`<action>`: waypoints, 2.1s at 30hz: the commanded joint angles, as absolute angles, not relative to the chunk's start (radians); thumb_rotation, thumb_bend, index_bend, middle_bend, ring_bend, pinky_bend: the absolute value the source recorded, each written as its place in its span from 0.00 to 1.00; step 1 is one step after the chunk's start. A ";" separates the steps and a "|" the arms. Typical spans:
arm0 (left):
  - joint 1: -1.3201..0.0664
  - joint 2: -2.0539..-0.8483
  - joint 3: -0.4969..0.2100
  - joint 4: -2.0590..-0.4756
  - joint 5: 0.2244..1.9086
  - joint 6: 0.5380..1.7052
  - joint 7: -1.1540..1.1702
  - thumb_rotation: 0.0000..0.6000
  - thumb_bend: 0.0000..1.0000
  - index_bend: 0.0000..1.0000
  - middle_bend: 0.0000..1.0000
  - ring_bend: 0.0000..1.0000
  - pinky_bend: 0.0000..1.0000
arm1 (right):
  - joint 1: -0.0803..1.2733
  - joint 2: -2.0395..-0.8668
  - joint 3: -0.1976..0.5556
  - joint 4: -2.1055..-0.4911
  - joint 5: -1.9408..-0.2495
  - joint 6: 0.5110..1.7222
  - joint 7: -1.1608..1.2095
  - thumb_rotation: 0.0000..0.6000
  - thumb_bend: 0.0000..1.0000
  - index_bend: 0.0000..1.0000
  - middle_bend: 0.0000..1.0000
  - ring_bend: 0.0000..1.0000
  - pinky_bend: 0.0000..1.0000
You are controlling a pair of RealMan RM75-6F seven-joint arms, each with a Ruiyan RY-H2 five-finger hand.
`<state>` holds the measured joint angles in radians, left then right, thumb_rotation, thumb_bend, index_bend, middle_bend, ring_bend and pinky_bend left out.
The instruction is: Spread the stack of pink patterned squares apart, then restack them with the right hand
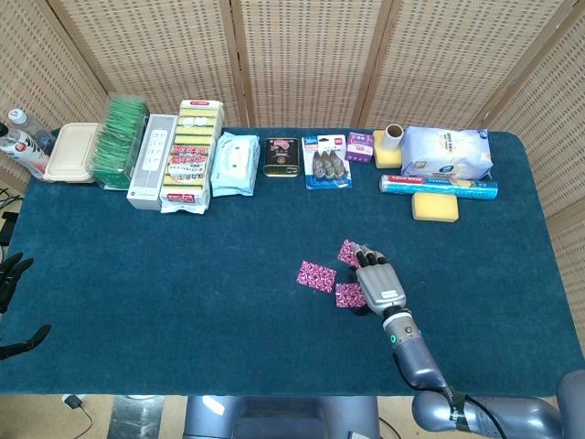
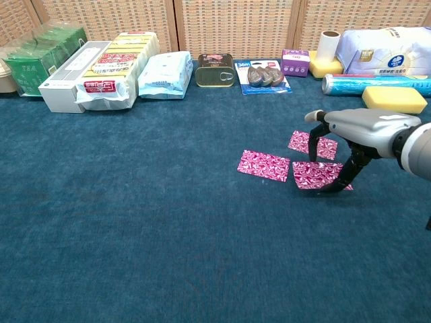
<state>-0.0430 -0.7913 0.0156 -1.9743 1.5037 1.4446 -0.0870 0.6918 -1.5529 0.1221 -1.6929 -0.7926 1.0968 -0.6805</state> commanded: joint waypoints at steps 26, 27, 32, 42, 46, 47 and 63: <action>-0.044 -0.771 0.019 -1.953 1.520 1.442 -0.157 1.00 0.23 0.00 0.00 0.00 0.06 | 0.924 -1.688 0.336 -1.492 -0.264 1.189 -0.789 0.91 0.25 0.45 0.00 0.00 0.10; -0.044 -0.771 0.020 -1.953 1.520 1.442 -0.157 1.00 0.23 0.00 0.00 0.00 0.06 | 0.927 -1.691 0.340 -1.489 -0.255 1.188 -0.796 0.91 0.25 0.45 0.00 0.00 0.10; -0.044 -0.772 0.020 -1.954 1.519 1.442 -0.153 1.00 0.23 0.00 0.00 0.00 0.06 | 0.943 -1.701 0.339 -1.472 -0.241 1.188 -0.832 0.91 0.25 0.45 0.00 0.00 0.10; -0.051 -0.775 0.016 -1.957 1.502 1.428 -0.141 1.00 0.23 0.00 0.00 0.00 0.06 | 0.972 -1.707 0.346 -1.406 -0.227 1.171 -0.894 0.92 0.25 0.45 0.00 0.00 0.11; -0.053 -0.776 0.014 -1.959 1.496 1.425 -0.135 1.00 0.23 0.00 0.00 0.00 0.06 | 0.972 -1.701 0.345 -1.394 -0.206 1.154 -0.913 0.91 0.25 0.45 0.00 0.00 0.11; -0.053 -0.776 0.014 -1.960 1.495 1.425 -0.133 1.00 0.23 0.00 0.00 0.00 0.06 | 0.971 -1.699 0.341 -1.391 -0.203 1.147 -0.919 0.91 0.25 0.45 0.00 0.00 0.11; -0.059 -0.784 0.011 -1.972 1.477 1.412 -0.103 1.00 0.23 0.00 0.00 0.00 0.06 | 0.967 -1.706 0.321 -1.361 -0.221 1.098 -0.919 0.92 0.25 0.43 0.00 0.00 0.12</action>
<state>-0.0593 -0.7843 0.0113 -1.9716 1.4772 1.4117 -0.1033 0.9668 -1.7058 0.3204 -1.3621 -0.2203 1.0987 -0.9193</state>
